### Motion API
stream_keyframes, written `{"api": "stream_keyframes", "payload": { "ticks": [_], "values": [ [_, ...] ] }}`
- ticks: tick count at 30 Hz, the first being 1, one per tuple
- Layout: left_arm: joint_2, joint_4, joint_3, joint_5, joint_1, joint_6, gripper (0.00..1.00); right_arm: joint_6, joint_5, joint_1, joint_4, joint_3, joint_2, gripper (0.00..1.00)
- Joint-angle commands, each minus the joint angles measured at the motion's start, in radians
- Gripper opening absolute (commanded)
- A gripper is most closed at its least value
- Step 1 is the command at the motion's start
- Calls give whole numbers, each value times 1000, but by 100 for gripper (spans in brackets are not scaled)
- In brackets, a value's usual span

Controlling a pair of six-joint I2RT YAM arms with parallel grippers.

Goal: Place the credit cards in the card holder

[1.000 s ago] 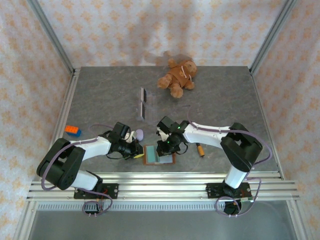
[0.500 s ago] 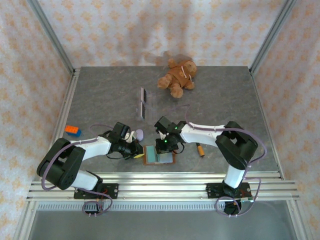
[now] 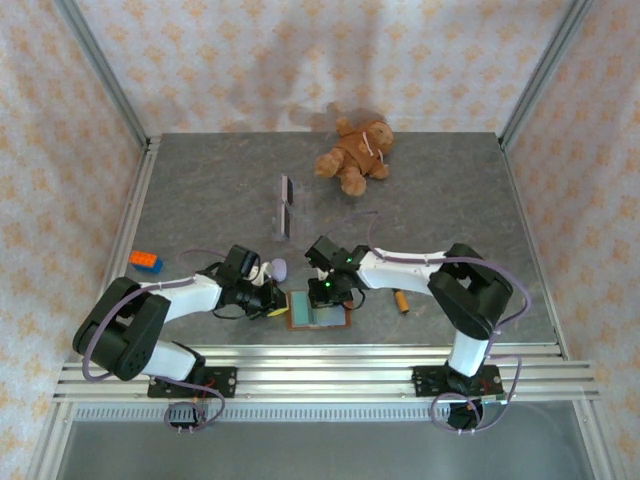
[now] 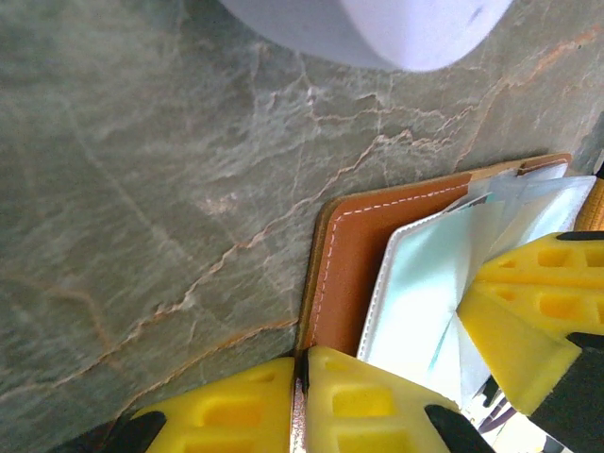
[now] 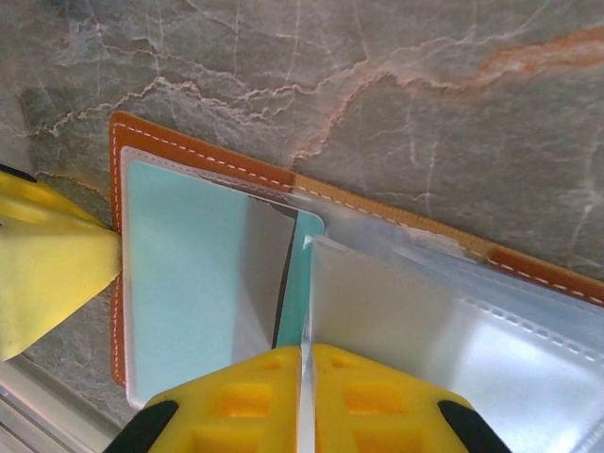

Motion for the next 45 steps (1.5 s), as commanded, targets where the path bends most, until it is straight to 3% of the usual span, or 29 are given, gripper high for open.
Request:
{"api": "stream_keyframes", "payload": {
  "ticks": [1,9,14,26,33,37,40,42,45],
  "values": [
    [65,60,-35,-90,-8,-9,11,16,8,21,9,8,29,12],
    [64,77,-45,-83,-8,-20,10,19,-13,25,26,-5,15,12],
    [42,60,-43,-83,-8,-17,11,-19,43,25,-24,2,-34,15],
    [-190,-239,95,-137,-8,53,13,-126,265,24,-177,15,-207,30],
    [-335,-422,291,-231,-2,118,22,-208,552,13,-216,65,-351,51],
    [-329,-466,388,-245,9,159,33,-179,786,10,-181,32,-454,74],
    [-307,-521,484,-269,28,227,46,-103,1016,9,-141,-30,-553,100],
    [-297,-553,547,-317,34,265,55,-94,1066,-2,-103,-79,-630,99],
    [-282,-570,606,-372,42,294,65,-114,1005,-29,-35,-145,-703,99]
  ]
}}
